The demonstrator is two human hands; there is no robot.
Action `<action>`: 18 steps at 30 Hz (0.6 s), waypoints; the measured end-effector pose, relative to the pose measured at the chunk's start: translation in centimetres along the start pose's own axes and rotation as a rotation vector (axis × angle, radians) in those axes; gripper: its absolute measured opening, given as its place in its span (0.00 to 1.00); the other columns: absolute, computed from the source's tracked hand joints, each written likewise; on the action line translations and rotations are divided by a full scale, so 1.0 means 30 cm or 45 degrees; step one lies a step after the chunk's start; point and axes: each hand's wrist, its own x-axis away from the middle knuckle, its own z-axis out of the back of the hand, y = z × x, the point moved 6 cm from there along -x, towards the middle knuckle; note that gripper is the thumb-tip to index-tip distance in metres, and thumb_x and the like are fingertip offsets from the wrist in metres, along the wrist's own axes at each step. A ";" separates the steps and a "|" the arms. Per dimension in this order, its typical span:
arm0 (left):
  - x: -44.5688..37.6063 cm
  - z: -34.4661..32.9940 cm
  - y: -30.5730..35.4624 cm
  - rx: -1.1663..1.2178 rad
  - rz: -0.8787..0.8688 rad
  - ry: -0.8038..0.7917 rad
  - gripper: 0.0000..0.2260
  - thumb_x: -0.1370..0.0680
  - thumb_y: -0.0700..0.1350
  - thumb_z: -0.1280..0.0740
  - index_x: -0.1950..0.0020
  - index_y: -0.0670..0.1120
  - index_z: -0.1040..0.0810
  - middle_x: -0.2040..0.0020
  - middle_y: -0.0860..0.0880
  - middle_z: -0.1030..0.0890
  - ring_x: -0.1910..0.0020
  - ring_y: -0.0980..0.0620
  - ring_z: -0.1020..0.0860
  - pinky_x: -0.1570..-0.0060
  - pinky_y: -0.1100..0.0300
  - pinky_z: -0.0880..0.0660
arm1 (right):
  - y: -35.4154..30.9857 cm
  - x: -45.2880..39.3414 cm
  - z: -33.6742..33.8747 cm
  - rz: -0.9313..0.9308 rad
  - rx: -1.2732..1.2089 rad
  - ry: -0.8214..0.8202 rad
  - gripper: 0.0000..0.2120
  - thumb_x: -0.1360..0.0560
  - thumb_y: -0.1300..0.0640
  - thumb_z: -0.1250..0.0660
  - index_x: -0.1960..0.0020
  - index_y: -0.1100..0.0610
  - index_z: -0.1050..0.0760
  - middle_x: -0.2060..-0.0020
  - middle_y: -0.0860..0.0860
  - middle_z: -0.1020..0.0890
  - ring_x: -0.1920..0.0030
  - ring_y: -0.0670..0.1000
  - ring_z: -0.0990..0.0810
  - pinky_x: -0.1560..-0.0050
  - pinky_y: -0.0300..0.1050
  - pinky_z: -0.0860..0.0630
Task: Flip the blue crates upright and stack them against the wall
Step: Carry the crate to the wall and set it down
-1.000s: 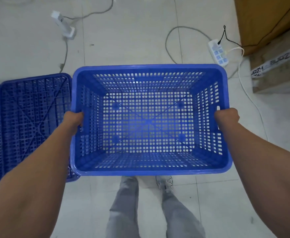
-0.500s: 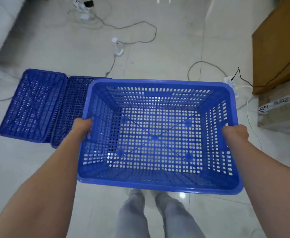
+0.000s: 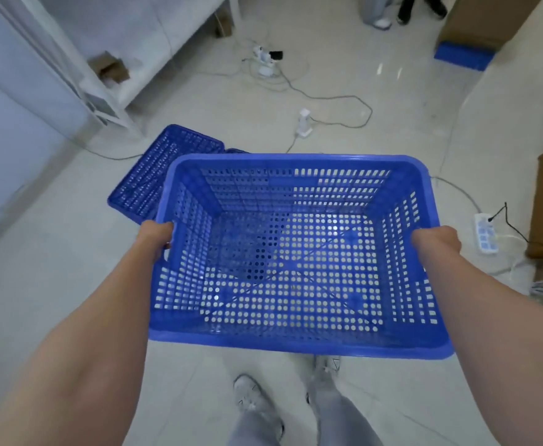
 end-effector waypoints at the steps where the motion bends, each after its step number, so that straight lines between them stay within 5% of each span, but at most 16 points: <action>1: 0.004 0.068 -0.026 0.028 0.002 0.014 0.20 0.22 0.42 0.32 0.35 0.32 0.28 0.52 0.39 0.26 0.59 0.43 0.26 0.66 0.53 0.26 | -0.038 0.053 -0.022 0.031 0.010 -0.006 0.16 0.28 0.61 0.34 0.41 0.63 0.25 0.46 0.60 0.19 0.49 0.62 0.19 0.52 0.50 0.24; 5: 0.007 0.350 -0.154 0.136 0.042 0.067 0.17 0.22 0.43 0.34 0.39 0.32 0.26 0.54 0.40 0.26 0.69 0.47 0.28 0.68 0.55 0.28 | -0.173 0.271 -0.148 0.147 0.044 -0.038 0.17 0.29 0.61 0.34 0.41 0.63 0.26 0.45 0.60 0.19 0.48 0.63 0.19 0.50 0.52 0.23; 14: -0.102 0.931 -0.519 0.324 0.134 0.285 0.16 0.21 0.40 0.35 0.37 0.32 0.28 0.58 0.41 0.26 0.69 0.48 0.30 0.70 0.55 0.29 | -0.419 0.765 -0.551 0.398 0.109 -0.164 0.20 0.30 0.60 0.33 0.40 0.63 0.26 0.43 0.60 0.20 0.46 0.63 0.19 0.42 0.54 0.22; 18: -0.174 1.150 -0.695 0.378 0.193 0.390 0.17 0.22 0.39 0.35 0.37 0.31 0.26 0.52 0.40 0.26 0.68 0.49 0.29 0.68 0.55 0.27 | -0.507 0.962 -0.740 0.492 0.156 -0.243 0.20 0.31 0.60 0.32 0.40 0.61 0.25 0.45 0.59 0.19 0.47 0.62 0.19 0.44 0.53 0.22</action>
